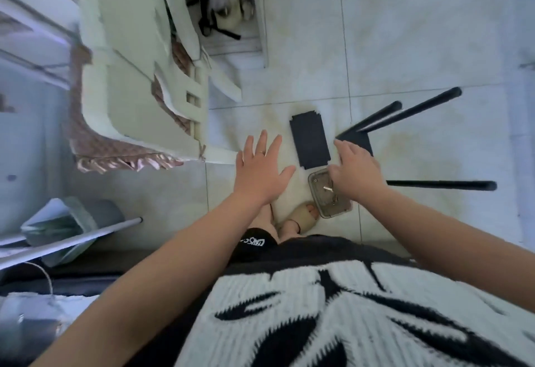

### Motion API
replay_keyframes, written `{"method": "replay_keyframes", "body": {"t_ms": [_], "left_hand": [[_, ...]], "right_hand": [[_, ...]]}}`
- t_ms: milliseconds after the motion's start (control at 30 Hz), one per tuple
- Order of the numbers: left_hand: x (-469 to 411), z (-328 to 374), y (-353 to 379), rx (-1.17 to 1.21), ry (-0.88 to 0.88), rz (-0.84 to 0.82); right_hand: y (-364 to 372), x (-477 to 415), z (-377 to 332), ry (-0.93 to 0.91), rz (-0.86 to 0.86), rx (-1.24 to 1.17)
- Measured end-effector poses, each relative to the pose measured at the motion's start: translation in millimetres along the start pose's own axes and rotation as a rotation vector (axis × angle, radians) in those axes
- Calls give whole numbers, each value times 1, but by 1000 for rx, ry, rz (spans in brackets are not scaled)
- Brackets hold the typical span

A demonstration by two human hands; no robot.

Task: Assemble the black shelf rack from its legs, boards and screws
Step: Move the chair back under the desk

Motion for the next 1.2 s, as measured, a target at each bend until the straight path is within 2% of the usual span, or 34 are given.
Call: {"method": "replay_keyframes", "body": {"t_ms": [200,433,567,700,933,1200], "left_hand": [[46,28,-90,90,141,193],[98,43,-197,47,298,536],[122,22,-249,50,331,690],[134,-24,-290,67,283,792],[122,-116,-309,207,109,730],[77,-181,-275,444,-69,464]], "right_hand": [[-75,54,-33,-191,165,132],[-162,91,-109,-400,358,250],[-201,109,-170,-534,467,333],[-225,114,-231,-631,536,414],[-230,106,-311,-708,527,526],[-222,95,-390,-782,463,696]]}}
Point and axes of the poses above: each hand's wrist, its own x-axis away from the middle knuckle, its own y-axis out of the palm, z = x × y, the point moved 5 cm from there along -x, towards the middle knuckle, and after that the axes turned 8 degrees about -z, right-handed, at the moved point
